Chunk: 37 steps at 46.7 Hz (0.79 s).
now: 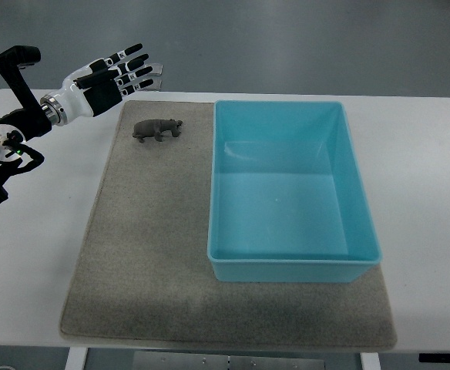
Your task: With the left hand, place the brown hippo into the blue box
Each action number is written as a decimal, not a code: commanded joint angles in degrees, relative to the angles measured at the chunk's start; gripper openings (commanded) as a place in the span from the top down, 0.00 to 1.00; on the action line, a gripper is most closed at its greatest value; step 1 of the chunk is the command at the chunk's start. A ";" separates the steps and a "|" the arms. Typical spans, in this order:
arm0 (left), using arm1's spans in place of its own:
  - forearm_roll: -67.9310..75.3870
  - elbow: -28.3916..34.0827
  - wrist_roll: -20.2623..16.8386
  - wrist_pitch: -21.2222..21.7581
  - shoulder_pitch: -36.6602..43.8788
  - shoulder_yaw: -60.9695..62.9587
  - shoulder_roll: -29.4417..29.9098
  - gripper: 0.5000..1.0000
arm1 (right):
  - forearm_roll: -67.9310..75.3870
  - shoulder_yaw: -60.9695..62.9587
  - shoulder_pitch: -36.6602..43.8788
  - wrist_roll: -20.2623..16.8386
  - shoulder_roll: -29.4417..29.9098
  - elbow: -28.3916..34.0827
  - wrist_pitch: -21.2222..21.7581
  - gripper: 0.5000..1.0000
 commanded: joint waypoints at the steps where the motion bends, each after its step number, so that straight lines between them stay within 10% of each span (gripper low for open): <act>1: 0.27 0.01 0.00 0.00 0.03 0.01 0.03 0.00 | 0.00 0.00 0.00 0.00 0.00 0.00 0.00 0.13; 23: 2.90 0.10 -0.79 0.63 -1.02 1.15 0.82 0.00 | 0.00 0.00 0.00 0.00 0.00 0.00 0.00 0.13; 37: 34.27 0.28 -14.41 4.49 -3.75 0.88 0.91 0.00 | 0.00 0.00 0.00 0.00 0.00 0.00 0.00 0.13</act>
